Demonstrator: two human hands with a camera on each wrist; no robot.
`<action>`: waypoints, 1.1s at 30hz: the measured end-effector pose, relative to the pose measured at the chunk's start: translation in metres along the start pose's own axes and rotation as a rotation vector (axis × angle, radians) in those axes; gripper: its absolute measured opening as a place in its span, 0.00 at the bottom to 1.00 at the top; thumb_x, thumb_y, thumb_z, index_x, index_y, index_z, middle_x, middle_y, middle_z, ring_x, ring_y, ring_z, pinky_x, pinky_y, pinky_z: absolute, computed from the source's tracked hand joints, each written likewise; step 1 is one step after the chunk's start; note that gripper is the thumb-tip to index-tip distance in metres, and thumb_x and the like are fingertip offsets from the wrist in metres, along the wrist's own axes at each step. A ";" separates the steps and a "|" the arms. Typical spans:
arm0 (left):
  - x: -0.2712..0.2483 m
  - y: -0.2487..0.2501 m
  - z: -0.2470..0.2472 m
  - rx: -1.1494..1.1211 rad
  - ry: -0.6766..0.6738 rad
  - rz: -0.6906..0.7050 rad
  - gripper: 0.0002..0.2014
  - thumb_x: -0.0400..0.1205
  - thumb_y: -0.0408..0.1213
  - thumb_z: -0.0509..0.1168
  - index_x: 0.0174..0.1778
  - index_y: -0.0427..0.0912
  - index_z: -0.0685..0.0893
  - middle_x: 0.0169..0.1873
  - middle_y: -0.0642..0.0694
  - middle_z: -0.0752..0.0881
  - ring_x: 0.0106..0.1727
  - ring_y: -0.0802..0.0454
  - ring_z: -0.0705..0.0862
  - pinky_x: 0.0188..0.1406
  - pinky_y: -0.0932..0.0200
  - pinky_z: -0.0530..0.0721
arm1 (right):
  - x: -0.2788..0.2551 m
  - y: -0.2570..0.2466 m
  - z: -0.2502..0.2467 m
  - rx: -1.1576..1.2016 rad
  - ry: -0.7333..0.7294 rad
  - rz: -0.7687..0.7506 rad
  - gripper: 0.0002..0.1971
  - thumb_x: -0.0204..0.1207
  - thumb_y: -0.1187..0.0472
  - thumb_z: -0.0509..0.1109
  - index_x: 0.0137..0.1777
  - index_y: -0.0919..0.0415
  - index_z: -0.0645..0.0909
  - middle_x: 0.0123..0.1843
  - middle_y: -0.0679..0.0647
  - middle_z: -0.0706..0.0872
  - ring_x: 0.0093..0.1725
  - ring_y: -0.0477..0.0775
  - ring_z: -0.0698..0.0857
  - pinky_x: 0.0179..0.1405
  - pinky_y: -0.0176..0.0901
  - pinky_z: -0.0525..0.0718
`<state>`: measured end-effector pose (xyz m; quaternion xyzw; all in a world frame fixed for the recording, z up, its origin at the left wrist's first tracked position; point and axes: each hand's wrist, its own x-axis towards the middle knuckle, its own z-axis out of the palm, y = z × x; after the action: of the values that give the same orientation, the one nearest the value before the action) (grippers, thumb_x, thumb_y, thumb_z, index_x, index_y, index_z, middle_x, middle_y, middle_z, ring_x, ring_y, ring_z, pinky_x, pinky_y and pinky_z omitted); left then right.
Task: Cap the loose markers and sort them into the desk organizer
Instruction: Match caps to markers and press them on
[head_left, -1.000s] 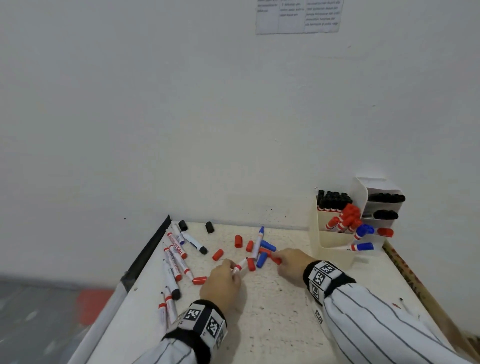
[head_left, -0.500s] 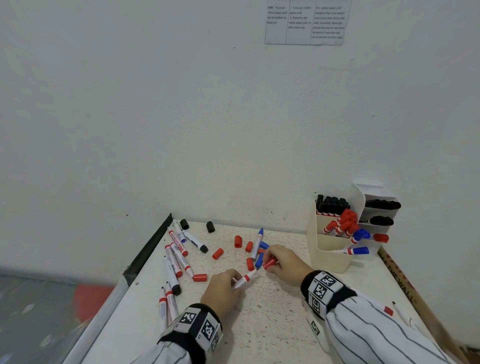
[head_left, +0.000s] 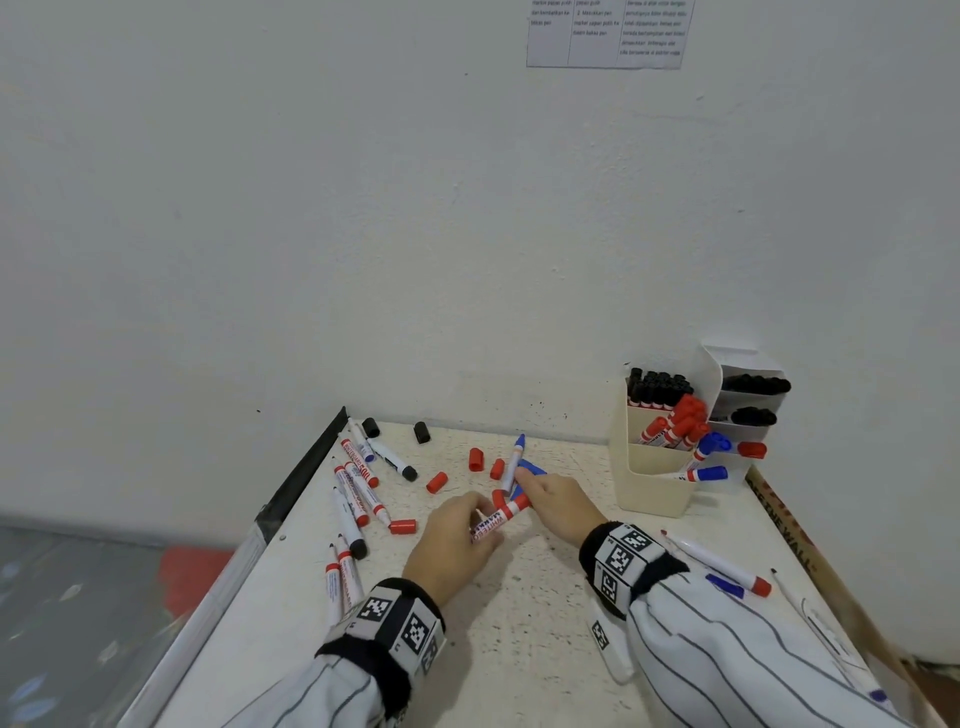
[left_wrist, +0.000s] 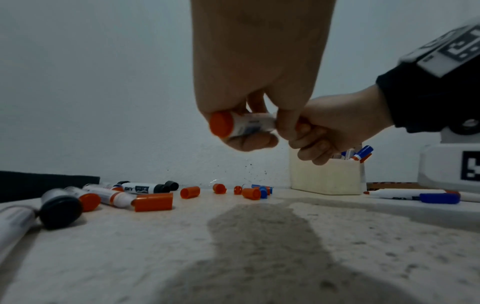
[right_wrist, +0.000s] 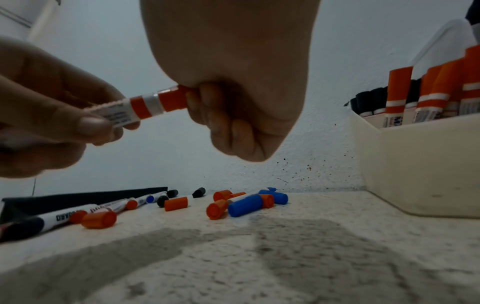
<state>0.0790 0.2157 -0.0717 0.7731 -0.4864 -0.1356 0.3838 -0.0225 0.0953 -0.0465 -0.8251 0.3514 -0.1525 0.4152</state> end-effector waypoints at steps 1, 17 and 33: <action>0.000 0.000 -0.001 0.049 0.024 0.018 0.10 0.77 0.41 0.69 0.53 0.46 0.82 0.45 0.49 0.82 0.42 0.56 0.79 0.44 0.63 0.80 | 0.000 -0.002 0.002 0.010 0.028 0.006 0.26 0.84 0.48 0.54 0.23 0.56 0.63 0.23 0.49 0.67 0.25 0.48 0.65 0.28 0.41 0.62; -0.018 0.028 -0.031 -0.435 -0.389 -0.327 0.17 0.88 0.49 0.47 0.37 0.46 0.70 0.27 0.52 0.67 0.19 0.59 0.59 0.15 0.67 0.57 | -0.006 -0.014 0.016 0.164 0.002 -0.192 0.25 0.85 0.58 0.52 0.23 0.57 0.64 0.23 0.49 0.65 0.18 0.41 0.64 0.26 0.36 0.62; -0.033 -0.042 -0.085 -0.165 0.126 -0.541 0.18 0.88 0.44 0.51 0.65 0.38 0.76 0.58 0.44 0.82 0.51 0.50 0.81 0.48 0.59 0.77 | 0.020 -0.046 0.029 0.008 -0.048 -0.376 0.17 0.82 0.52 0.61 0.36 0.63 0.78 0.27 0.50 0.79 0.23 0.40 0.75 0.27 0.30 0.75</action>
<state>0.1397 0.2928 -0.0504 0.8479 -0.2249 -0.2238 0.4246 0.0279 0.1163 -0.0287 -0.8780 0.1804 -0.2090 0.3909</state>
